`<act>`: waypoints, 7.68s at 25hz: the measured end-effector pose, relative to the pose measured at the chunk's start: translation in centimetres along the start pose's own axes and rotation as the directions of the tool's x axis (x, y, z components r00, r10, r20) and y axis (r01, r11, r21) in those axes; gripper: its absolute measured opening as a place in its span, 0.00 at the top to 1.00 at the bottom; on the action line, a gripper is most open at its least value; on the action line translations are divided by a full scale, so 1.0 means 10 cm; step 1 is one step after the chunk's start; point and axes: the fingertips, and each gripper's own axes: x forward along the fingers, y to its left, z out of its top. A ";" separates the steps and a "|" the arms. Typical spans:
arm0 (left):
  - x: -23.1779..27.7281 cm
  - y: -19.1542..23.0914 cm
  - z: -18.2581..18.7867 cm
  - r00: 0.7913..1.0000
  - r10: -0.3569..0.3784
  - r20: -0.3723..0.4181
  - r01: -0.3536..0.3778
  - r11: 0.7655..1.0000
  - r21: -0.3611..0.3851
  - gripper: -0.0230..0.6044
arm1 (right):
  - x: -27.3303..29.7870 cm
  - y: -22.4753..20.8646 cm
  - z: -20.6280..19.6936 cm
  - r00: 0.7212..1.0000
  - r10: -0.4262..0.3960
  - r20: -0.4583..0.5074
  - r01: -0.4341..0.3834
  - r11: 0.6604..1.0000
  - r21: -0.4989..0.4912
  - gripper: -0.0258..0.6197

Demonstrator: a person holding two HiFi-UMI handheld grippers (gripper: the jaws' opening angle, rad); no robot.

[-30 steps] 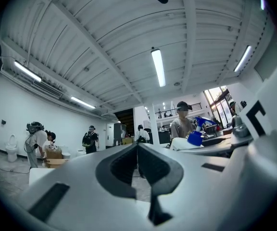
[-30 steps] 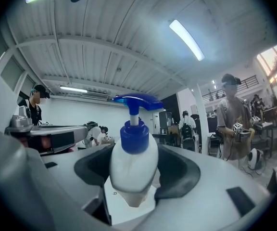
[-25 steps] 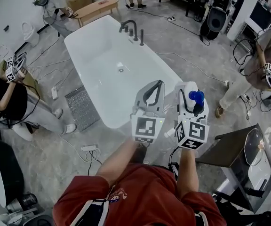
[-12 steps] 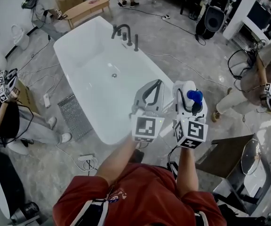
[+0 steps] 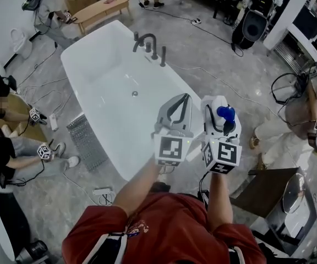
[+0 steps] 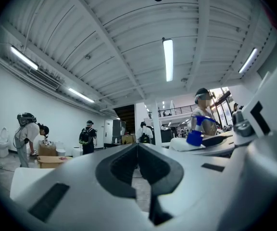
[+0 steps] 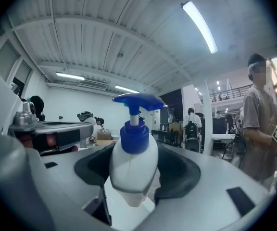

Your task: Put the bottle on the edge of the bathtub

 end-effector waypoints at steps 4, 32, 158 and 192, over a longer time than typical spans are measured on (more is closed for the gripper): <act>0.14 0.11 -0.03 1.000 -0.018 -0.003 0.018 1.000 -0.007 0.94 | 0.17 -0.01 0.03 1.000 -0.019 -0.004 0.019 1.000 -0.005 0.53; 1.37 0.13 -0.38 0.995 0.095 -0.038 -0.095 0.995 -0.001 0.94 | 1.38 -0.79 -0.14 0.995 0.099 -0.003 -0.099 0.995 0.033 0.53; 1.62 0.49 -1.62 0.908 0.397 -0.136 -0.404 0.914 -0.029 0.94 | 2.89 -0.58 -3.23 0.841 0.388 -0.378 -0.413 0.911 0.019 0.38; 0.66 0.81 -0.67 0.903 0.428 -0.036 -0.429 0.903 -0.009 0.94 | 1.45 -0.35 0.03 0.945 0.278 0.171 -0.274 0.961 -0.048 0.38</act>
